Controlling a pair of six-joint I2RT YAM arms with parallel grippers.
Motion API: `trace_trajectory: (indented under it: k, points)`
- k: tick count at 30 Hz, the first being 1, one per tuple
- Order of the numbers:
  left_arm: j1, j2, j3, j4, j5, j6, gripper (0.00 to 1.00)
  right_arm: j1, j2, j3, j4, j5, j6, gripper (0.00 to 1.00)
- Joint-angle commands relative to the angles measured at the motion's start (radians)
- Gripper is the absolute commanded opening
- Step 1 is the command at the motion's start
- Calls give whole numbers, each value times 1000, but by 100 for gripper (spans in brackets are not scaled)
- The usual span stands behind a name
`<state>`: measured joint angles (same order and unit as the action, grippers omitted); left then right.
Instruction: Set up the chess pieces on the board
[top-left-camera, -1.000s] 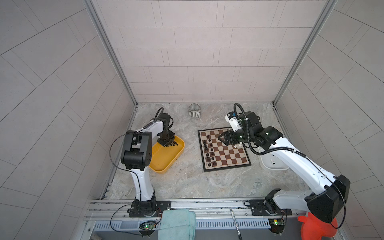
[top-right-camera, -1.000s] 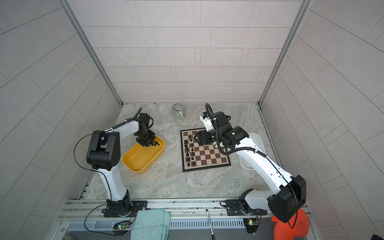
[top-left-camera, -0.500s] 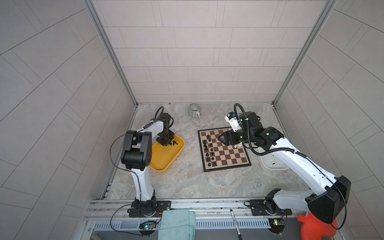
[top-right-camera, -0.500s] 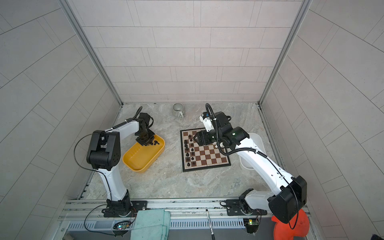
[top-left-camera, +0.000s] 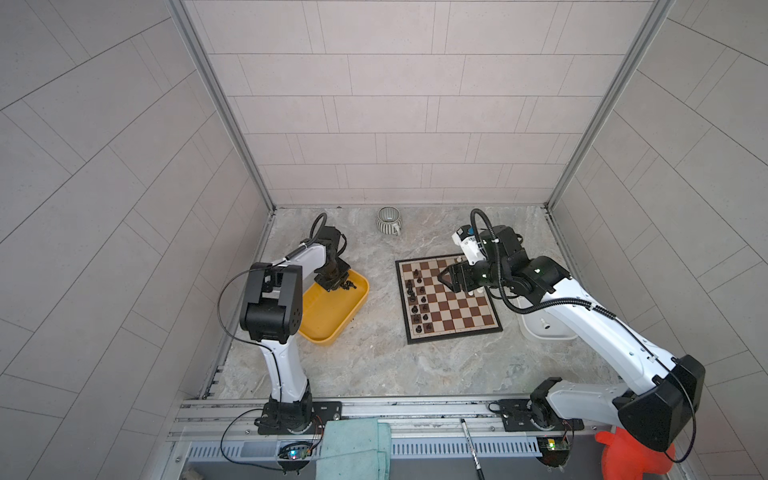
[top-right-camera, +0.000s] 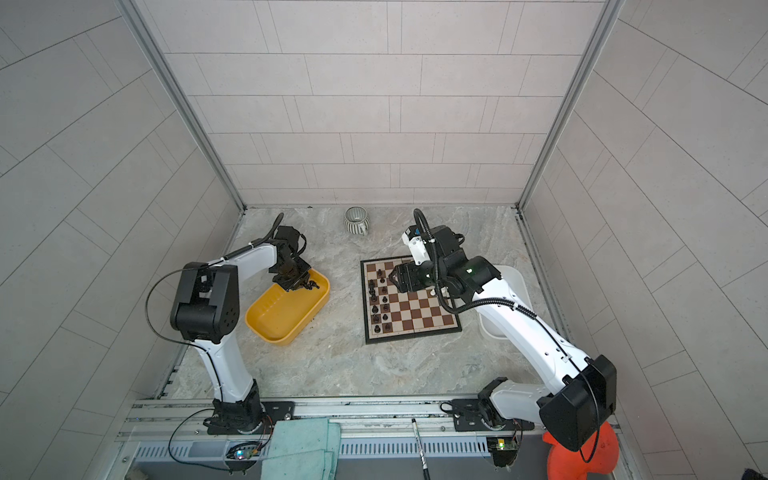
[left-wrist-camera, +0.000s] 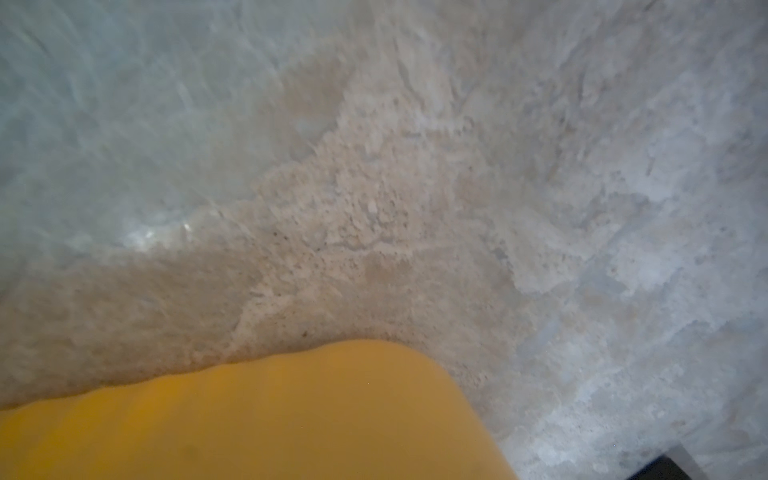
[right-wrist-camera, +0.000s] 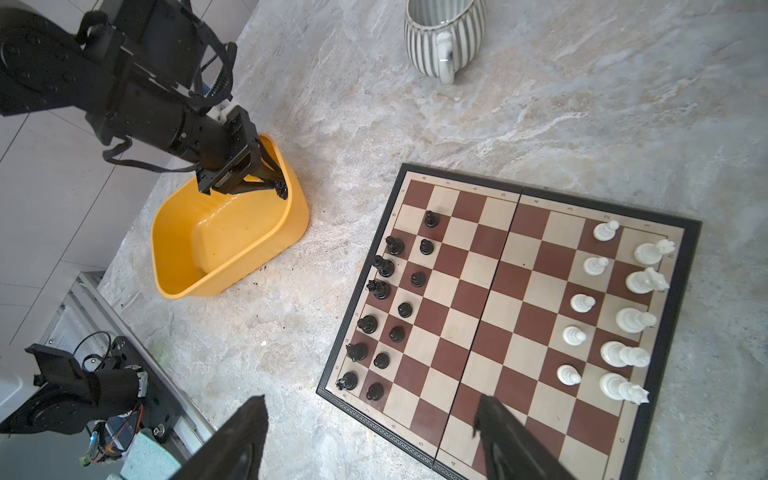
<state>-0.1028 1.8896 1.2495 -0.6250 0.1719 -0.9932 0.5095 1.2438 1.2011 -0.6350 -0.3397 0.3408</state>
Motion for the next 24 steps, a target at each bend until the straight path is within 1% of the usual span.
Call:
trace_trajectory:
  k: [1,3,5,7,9,12,14,17,19,24]
  points:
    - [7,-130,-42,-24,61,21,25,-5,-35,-22,76,-1,46,80]
    - [13,-205,-68,-34,95,26,24,-5,-44,-54,144,-24,71,80]
    - [15,-281,-94,-41,134,23,24,-4,-47,-100,248,-55,117,79]
    - [16,-345,-113,-37,182,1,24,3,-33,-132,353,-87,162,79]
    - [10,-396,-125,-19,243,-35,24,26,-4,-152,450,-95,197,78]
    - [-5,-458,-145,53,339,-121,24,71,52,-173,610,-94,244,76]
    - [-28,-486,-180,150,405,-216,24,98,101,-181,724,-97,284,72]
    - [-73,-500,-211,274,471,-335,24,143,184,-158,808,-79,303,66]
    - [-103,-505,-210,319,489,-376,24,164,233,-125,824,-77,305,64]
    - [-135,-503,-196,361,519,-419,24,198,321,-80,851,-66,305,61]
